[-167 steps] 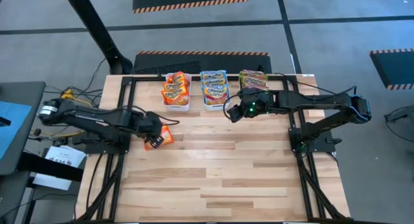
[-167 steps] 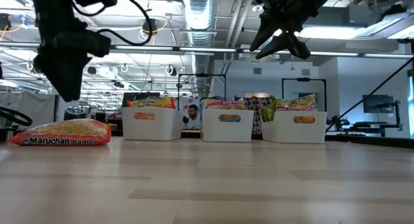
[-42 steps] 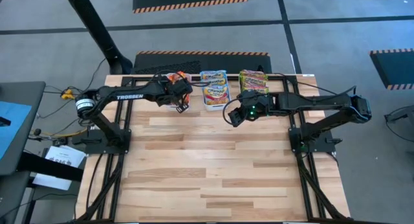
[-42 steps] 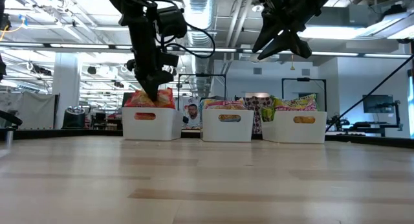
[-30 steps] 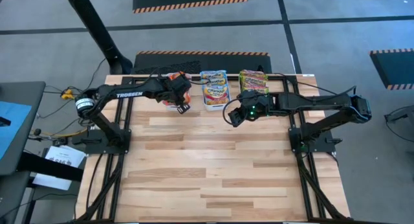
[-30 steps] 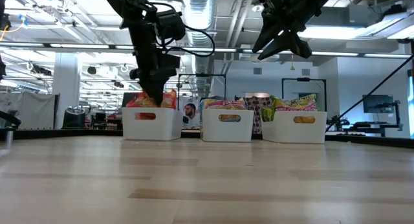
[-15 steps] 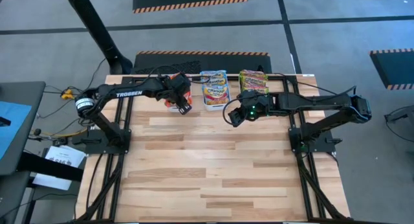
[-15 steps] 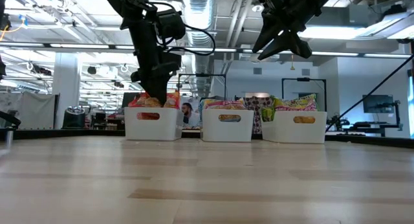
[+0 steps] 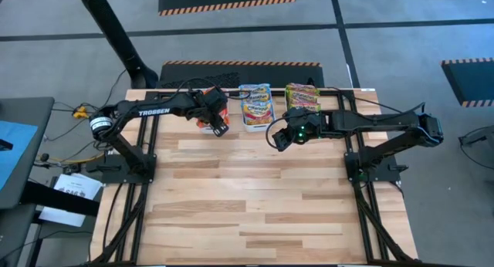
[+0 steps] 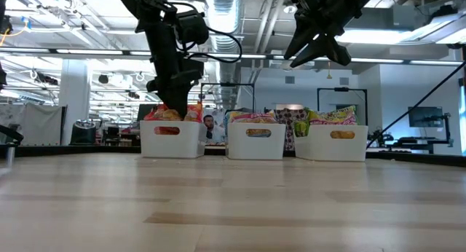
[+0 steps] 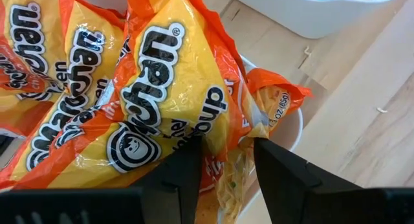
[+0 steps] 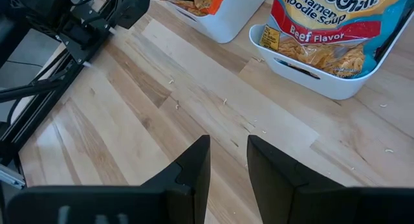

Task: Sort Maruchan noodles
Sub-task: Put the orange noodle pack into the left white bin

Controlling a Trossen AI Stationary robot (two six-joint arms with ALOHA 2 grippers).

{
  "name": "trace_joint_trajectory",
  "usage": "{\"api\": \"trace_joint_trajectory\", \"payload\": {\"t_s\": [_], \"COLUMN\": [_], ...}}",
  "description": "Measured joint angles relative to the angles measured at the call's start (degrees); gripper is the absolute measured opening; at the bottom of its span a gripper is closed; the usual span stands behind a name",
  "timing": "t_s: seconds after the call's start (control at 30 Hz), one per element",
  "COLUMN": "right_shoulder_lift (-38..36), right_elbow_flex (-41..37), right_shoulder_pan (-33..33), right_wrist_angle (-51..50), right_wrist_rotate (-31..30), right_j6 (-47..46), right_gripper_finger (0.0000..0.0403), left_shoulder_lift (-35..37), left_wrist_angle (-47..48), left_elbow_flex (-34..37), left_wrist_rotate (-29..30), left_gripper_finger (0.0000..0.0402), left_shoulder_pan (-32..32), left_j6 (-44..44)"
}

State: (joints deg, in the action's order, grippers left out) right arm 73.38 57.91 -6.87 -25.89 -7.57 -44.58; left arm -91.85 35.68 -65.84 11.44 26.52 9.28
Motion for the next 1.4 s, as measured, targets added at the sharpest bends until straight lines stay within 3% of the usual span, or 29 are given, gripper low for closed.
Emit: {"api": "trace_joint_trajectory", "payload": {"t_s": [0.53, 0.77, 1.4], "right_shoulder_lift": [0.0, 0.0, -0.02], "right_elbow_flex": [0.0, 0.0, 0.0], "right_shoulder_pan": [0.04, 0.04, 0.04], "right_wrist_angle": [-0.02, -0.39, -0.48], "right_wrist_rotate": [0.01, 0.02, 0.02], "right_j6": [0.0, 0.02, 0.07], "right_gripper_finger": [0.0127, 0.0127, 0.0127], "left_shoulder_lift": [0.04, 0.09, 0.04], "left_wrist_angle": [9.93, 20.35, 15.78], "left_elbow_flex": [-8.02, -12.89, -6.01], "left_wrist_rotate": [1.81, -2.53, -4.73], "left_gripper_finger": [0.0126, 0.0126, 0.0126], "left_shoulder_pan": [0.0, -0.19, 5.09], "left_j6": [0.9, 0.91, 0.22]}}
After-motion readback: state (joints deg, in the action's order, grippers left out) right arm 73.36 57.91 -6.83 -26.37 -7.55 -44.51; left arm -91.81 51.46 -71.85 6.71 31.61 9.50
